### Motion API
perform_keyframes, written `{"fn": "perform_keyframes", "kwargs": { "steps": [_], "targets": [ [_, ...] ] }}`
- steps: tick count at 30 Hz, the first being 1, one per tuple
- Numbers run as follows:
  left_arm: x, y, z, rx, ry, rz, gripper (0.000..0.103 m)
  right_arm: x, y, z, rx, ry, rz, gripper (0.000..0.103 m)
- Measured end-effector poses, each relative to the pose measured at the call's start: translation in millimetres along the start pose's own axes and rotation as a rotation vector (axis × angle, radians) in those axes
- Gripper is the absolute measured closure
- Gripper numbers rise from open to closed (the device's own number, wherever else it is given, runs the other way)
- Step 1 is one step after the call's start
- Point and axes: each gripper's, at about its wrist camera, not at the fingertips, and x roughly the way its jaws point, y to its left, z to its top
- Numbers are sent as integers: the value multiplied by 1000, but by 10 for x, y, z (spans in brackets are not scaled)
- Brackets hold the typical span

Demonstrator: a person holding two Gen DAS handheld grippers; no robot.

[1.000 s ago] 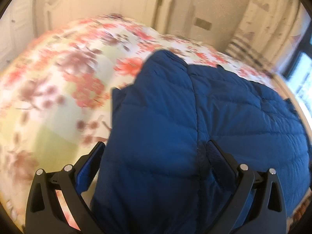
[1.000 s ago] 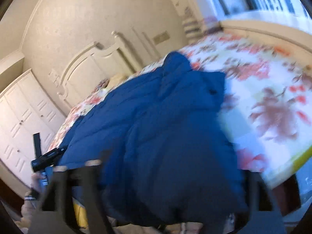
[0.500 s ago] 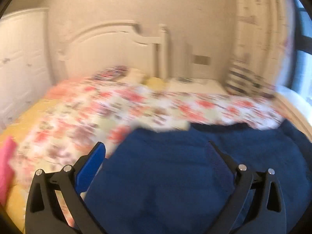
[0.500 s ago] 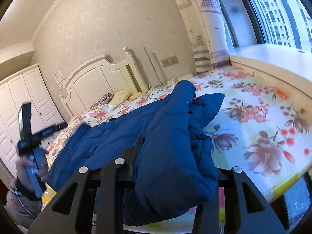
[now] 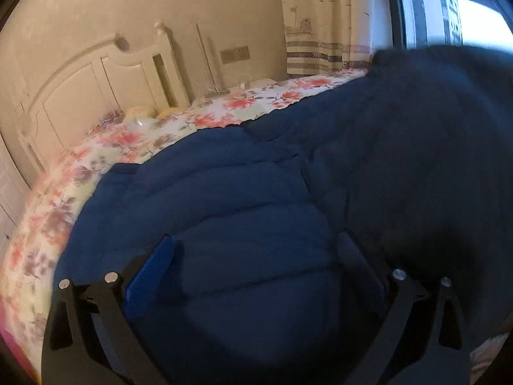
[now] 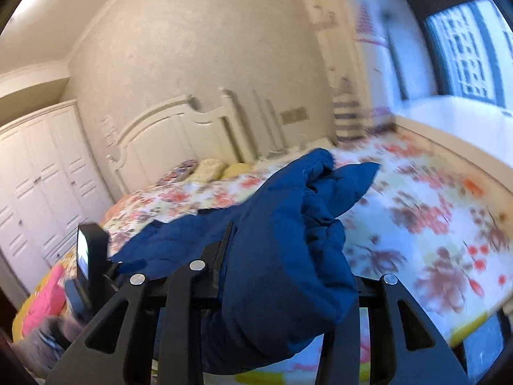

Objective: Fold large clothes

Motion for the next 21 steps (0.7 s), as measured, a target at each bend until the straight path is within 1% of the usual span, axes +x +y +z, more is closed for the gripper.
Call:
{"fn": "perform_keyframes", "kwargs": {
  "steps": [1,2,3,4,5,7,9,11,12,13,14,15,17,18,19,20,21],
  "targets": [
    [-23,92,-1,-34,19,-36,3,-1,95,46,-30,-13,9,64],
    [-79,280,-16,-107,23,-81,3,4,218,112,-61,-28,29,64],
    [-130,420,-31,-156,13,-93,3,10,344,174,-91,-42,52,64],
    [-243,657,-71,-231,-20,-84,3,45,539,246,-140,-61,79,64],
    [-358,894,-118,-288,-57,-63,3,83,727,295,-187,-75,105,64],
    [-602,1366,-213,-395,-130,2,3,193,1111,344,-273,-93,162,64],
    [-883,1872,-323,-508,-200,91,3,362,1551,325,-370,-91,221,64],
    [-1124,2226,-413,-582,-245,165,3,607,2101,160,-510,-73,276,64],
    [-1253,2427,-491,-624,-267,216,3,740,2364,16,-589,-45,300,64],
    [-1340,2552,-537,-649,-280,246,3,847,2554,-121,-653,-15,313,64],
    [-1417,2646,-585,-666,-288,263,3,995,2788,-351,-745,35,326,64],
    [-1485,2722,-633,-677,-293,280,3,1161,2985,-630,-850,107,332,64],
    [-1564,2778,-690,-674,-294,295,3,1395,3203,-1107,-1031,215,316,62],
    [-1585,2765,-702,-662,-295,287,3,1426,3271,-1302,-1115,209,287,57],
    [-1615,2729,-714,-645,-297,271,3,1407,3315,-1450,-1191,169,251,54],
    [-1609,2684,-685,-619,-296,241,3,1398,3314,-1488,-1206,172,251,50],
    [-1627,2622,-656,-594,-296,214,3,1400,3282,-1450,-1182,189,272,46]
  ]
}}
